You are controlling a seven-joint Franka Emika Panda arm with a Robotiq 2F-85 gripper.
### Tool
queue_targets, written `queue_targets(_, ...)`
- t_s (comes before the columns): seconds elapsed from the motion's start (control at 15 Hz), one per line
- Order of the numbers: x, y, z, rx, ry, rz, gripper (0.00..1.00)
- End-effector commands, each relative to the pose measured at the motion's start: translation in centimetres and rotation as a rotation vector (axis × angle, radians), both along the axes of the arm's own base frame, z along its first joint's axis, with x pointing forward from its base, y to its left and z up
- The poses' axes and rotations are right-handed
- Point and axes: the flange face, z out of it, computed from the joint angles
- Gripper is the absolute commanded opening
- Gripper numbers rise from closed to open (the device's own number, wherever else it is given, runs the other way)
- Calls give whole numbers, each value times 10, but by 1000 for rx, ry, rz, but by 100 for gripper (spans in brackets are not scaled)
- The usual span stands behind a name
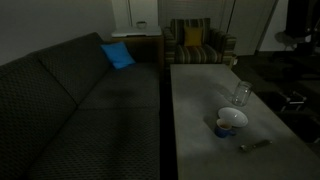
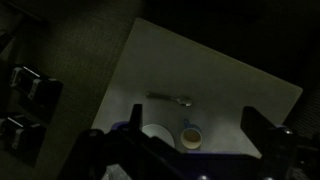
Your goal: Put the blue mug in the white bowl
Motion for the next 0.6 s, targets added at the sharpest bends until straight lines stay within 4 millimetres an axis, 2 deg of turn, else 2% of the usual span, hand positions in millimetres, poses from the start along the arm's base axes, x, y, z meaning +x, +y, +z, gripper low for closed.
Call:
queue_targets(0.0,21,-8,-28,-6,27,-25,100)
queue_targets(0.33,51,-26,-72,61,122,-29,100)
queue_targets(0.4,35,-20,-57,20,83,-39,100)
queue_targets(0.53,45,-24,-72,43,107,-37,100)
